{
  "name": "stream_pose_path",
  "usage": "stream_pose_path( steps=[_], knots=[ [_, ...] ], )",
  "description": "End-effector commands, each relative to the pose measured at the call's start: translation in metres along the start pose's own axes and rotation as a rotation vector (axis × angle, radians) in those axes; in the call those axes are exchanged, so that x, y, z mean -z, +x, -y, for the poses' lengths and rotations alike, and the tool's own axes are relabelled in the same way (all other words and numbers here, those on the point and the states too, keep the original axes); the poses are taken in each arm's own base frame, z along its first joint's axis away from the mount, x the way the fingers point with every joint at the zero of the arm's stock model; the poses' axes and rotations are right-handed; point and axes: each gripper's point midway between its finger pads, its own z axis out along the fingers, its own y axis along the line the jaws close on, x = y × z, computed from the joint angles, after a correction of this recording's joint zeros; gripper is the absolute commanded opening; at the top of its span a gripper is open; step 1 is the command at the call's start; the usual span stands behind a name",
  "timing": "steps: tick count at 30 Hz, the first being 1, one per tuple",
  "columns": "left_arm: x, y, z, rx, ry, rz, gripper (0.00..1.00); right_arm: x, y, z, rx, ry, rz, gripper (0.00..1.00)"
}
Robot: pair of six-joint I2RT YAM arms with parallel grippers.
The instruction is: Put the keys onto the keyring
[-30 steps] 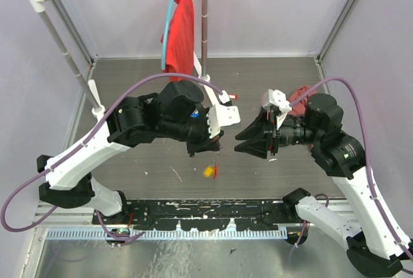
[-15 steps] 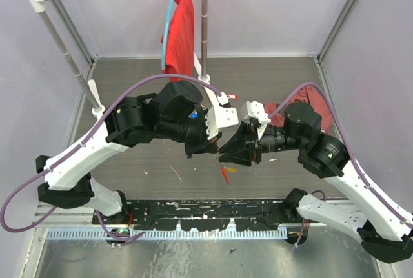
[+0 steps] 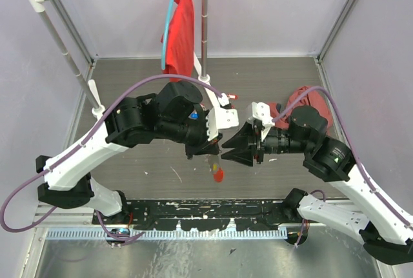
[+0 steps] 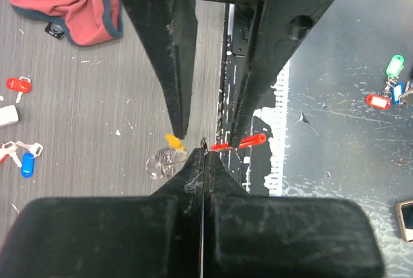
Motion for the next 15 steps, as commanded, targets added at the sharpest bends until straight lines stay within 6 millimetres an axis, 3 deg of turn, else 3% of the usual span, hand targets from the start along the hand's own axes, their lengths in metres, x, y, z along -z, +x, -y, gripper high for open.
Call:
stream_pose_path(
  steps=[1, 4, 15],
  knots=[
    [0.0131, -0.0165, 0.0103, -0.032, 0.036, 0.08, 0.0, 0.0025, -0.0137, 0.0054, 0.044, 0.037, 0.032, 0.39],
    [0.0137, -0.0175, 0.0135, -0.034, 0.052, 0.087, 0.0, -0.0002, -0.0128, 0.0058, 0.038, 0.026, 0.025, 0.38],
    [0.0162, -0.0213, 0.0149, -0.048, 0.055, 0.117, 0.0, -0.0012, -0.0175, -0.0028, 0.047, -0.025, 0.049, 0.01]
  ],
)
